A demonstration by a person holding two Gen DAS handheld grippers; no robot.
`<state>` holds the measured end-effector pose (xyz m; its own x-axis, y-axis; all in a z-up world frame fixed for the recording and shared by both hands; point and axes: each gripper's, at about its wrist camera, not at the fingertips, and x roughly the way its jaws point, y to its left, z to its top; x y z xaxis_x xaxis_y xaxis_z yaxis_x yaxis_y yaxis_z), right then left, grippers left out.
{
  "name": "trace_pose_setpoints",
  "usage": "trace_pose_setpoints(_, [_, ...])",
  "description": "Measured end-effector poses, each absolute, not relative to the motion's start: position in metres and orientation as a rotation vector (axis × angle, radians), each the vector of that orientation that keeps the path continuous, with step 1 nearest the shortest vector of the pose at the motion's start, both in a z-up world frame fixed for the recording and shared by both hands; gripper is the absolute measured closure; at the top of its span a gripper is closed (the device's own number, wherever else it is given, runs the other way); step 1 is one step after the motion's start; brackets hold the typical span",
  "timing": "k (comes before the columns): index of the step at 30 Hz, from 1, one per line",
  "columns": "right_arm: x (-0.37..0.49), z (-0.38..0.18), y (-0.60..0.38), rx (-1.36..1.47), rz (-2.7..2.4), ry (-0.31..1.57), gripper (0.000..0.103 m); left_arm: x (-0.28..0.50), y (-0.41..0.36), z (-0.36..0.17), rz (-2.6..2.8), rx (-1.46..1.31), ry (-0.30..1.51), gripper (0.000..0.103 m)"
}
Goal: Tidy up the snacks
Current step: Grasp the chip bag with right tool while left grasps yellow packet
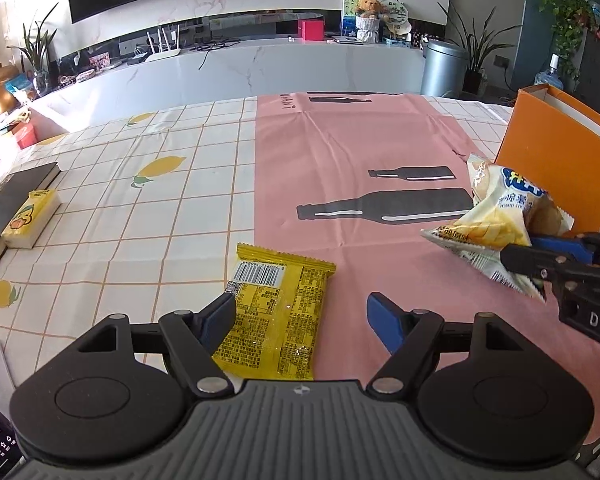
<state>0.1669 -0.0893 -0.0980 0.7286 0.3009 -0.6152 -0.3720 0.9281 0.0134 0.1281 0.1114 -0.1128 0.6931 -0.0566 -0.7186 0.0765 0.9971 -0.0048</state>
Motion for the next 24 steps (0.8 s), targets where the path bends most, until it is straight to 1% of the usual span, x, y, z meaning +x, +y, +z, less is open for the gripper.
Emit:
trace_pose_setpoints(3, [0.160, -0.101, -0.086, -0.067, 0.446, 0.684, 0.090, 0.129, 0.111, -0.115, -0.081, 0.022, 0.812, 0.014])
trace_pose_setpoints(6, [0.155, -0.101, -0.081, -0.083, 0.460, 0.680, 0.089, 0.130, 0.110, -0.117, -0.082, 0.023, 0.815, 0.013])
trace_pose_setpoints(9, [0.150, -0.097, -0.081, -0.100, 0.456, 0.651, 0.082, 0.131, 0.110, -0.118, -0.082, 0.027, 0.813, 0.012])
trace_pose_setpoints(14, [0.136, -0.086, -0.081, -0.151, 0.440, 0.544, 0.076, 0.135, 0.108, -0.119, -0.079, 0.031, 0.812, 0.011])
trace_pose_setpoints(16, [0.132, -0.080, -0.082, -0.174, 0.412, 0.474, 0.063, 0.135, 0.108, -0.119, -0.079, 0.033, 0.814, 0.011])
trace_pose_setpoints(17, [0.131, -0.078, -0.083, -0.180, 0.396, 0.445, 0.061, 0.135, 0.108, -0.119, -0.079, 0.031, 0.814, 0.011])
trace_pose_setpoints(18, [0.133, -0.075, -0.085, -0.179, 0.383, 0.426, 0.055, 0.135, 0.109, -0.119, -0.081, 0.026, 0.815, 0.012])
trace_pose_setpoints(19, [0.136, -0.074, -0.087, -0.171, 0.372, 0.420, 0.046, 0.135, 0.110, -0.119, -0.083, 0.020, 0.815, 0.013])
trace_pose_setpoints(20, [0.141, -0.074, -0.089, -0.157, 0.365, 0.430, 0.041, 0.135, 0.111, -0.118, -0.087, 0.008, 0.815, 0.018])
trace_pose_setpoints(21, [0.148, -0.075, -0.091, -0.137, 0.355, 0.448, 0.038, 0.134, 0.112, -0.118, -0.090, -0.002, 0.814, 0.020])
trace_pose_setpoints(24, [0.168, -0.081, -0.097, -0.048, 0.347, 0.528, 0.036, 0.133, 0.112, -0.116, -0.101, -0.019, 0.817, 0.026])
